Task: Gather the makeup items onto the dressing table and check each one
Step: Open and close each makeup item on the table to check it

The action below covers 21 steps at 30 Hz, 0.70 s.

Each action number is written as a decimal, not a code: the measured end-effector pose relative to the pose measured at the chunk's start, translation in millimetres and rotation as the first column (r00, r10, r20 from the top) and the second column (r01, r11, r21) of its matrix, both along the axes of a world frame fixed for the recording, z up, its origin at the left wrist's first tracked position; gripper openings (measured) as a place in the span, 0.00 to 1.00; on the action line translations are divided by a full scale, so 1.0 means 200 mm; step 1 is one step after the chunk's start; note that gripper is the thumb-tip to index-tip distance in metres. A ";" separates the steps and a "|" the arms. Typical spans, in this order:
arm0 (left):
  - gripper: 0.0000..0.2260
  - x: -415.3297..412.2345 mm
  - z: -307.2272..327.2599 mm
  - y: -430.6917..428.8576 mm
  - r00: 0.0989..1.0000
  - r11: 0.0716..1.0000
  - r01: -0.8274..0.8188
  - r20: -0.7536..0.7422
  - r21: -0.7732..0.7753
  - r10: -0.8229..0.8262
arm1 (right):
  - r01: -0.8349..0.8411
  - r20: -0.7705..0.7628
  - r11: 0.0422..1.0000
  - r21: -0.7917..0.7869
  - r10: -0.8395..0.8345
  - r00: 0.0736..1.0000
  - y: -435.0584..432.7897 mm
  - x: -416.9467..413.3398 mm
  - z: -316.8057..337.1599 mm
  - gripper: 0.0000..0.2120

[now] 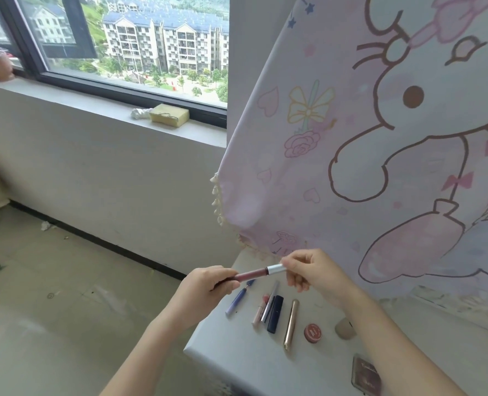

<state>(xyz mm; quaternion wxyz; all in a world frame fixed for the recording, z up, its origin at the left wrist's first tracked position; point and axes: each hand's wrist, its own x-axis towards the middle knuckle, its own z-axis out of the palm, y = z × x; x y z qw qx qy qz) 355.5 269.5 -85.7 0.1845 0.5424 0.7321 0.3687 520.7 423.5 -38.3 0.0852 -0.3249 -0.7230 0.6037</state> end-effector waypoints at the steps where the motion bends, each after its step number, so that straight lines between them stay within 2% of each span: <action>1: 0.05 0.00 0.00 0.01 1.000 1.000 0.001 -0.009 -0.007 -0.001 | 0.002 -0.021 1.000 0.001 -0.002 1.000 0.00 0.01 0.00 0.06; 3: 0.05 0.00 -0.01 0.01 1.000 1.000 0.001 -0.002 -0.007 -0.001 | 0.021 -0.054 0.999 -0.033 -0.023 0.998 0.01 0.02 -0.01 0.08; 6: 0.05 0.00 -0.01 0.03 1.000 1.000 0.006 0.027 -0.015 -0.005 | 0.046 -0.030 0.996 -0.083 -0.048 0.998 0.01 0.02 -0.02 0.03; 10: 0.05 0.02 -0.02 0.05 0.997 0.998 0.017 0.072 -0.061 -0.012 | 0.120 -0.028 0.993 -0.010 -0.120 0.992 0.03 0.03 -0.04 0.07; 16: 0.12 0.02 -0.04 0.04 0.972 0.991 -0.014 0.231 -0.131 0.044 | 0.151 -0.026 0.988 -0.015 -0.151 0.988 0.09 0.03 -0.07 0.09; 21: 0.06 0.02 -0.07 0.05 0.930 0.984 -0.091 0.339 -0.156 0.140 | 0.139 -0.003 0.990 0.006 -0.139 0.990 0.10 0.00 -0.12 0.10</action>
